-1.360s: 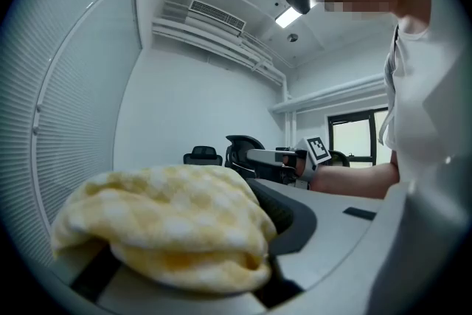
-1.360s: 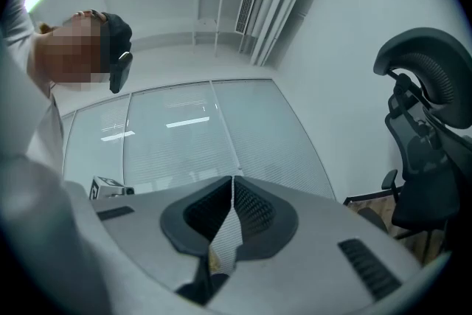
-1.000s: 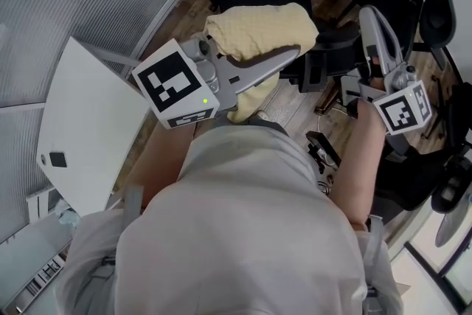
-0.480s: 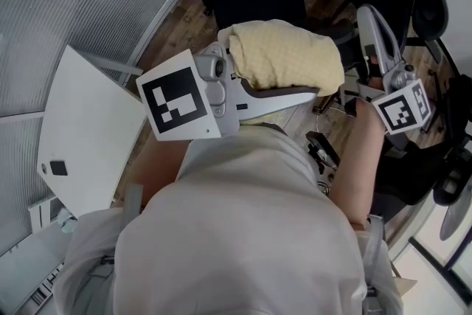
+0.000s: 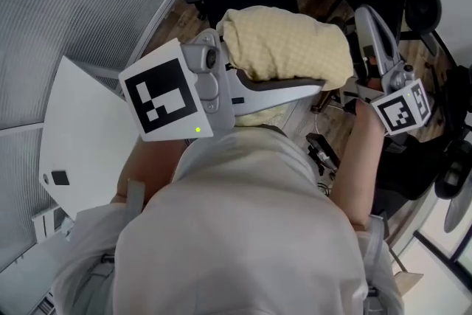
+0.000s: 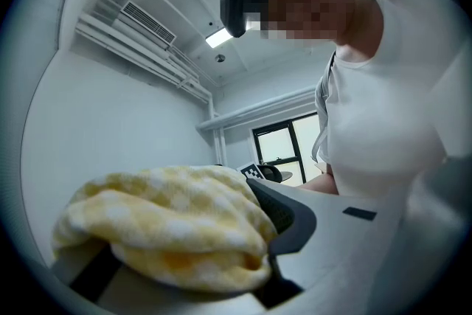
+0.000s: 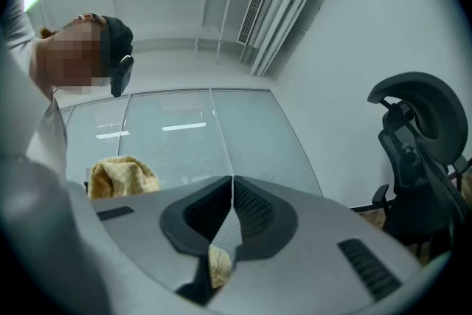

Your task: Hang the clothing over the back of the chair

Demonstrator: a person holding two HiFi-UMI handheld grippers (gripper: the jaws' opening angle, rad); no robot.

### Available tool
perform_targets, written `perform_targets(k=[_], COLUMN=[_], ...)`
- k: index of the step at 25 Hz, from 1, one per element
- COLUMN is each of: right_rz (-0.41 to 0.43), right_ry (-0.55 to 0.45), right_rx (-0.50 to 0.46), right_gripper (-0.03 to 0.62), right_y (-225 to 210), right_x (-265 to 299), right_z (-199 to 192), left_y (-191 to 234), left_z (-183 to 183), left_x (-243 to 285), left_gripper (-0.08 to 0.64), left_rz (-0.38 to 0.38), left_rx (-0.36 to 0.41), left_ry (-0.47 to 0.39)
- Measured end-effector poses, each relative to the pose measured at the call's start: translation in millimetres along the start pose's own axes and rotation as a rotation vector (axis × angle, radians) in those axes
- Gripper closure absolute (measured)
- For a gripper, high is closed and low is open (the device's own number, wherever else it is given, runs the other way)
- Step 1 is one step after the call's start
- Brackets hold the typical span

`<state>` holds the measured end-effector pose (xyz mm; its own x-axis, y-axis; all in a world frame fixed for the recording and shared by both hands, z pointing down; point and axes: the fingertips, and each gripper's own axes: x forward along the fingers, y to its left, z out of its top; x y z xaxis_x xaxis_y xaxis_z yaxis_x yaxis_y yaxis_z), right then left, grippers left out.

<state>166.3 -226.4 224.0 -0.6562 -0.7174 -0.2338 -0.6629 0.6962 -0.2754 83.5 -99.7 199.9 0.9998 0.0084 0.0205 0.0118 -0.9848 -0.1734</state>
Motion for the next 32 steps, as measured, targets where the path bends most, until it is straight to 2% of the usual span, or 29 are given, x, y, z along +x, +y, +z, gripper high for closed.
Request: perform_targets(k=[5,9,14,19,21,29,32], right_rz=[-0.019,-0.028,-0.049,-0.069,-0.058,-0.074,-0.081], right_ry=[0.002,0.001,0.017,0.030,0.032,0.055,0.059], right_rx=[0.004,0.002,0.004,0.005,0.006,0.011,0.012], right_gripper=[0.571,0.569,0.569,0.571,0.569,0.569,0.569], right_y=[-8,-13,-19,-23,-22,-22,-22], right_x=[-2,0,3,9,13,20,21], right_z=[-1,0,-6,-12,-14,-20,-23], left_y=[15,32,63,88,96,116,125], left_z=[8,-6,-44,-73,-86,-147,-167], left_x=[-1,0,-3,-10,-12,-13,-15], left_gripper=[0.495,0.495,0.495,0.495,0.495,0.494,0.494], left_rz=[-0.013,-0.010,0.048,0.079,0.088,0.137,0.173], left_rx=[0.041,0.053,-0.060,-0.151,-0.183,-0.326,-0.349], left_ry=[-0.024,0.004,0.039,0.000,0.010,0.136,0.188])
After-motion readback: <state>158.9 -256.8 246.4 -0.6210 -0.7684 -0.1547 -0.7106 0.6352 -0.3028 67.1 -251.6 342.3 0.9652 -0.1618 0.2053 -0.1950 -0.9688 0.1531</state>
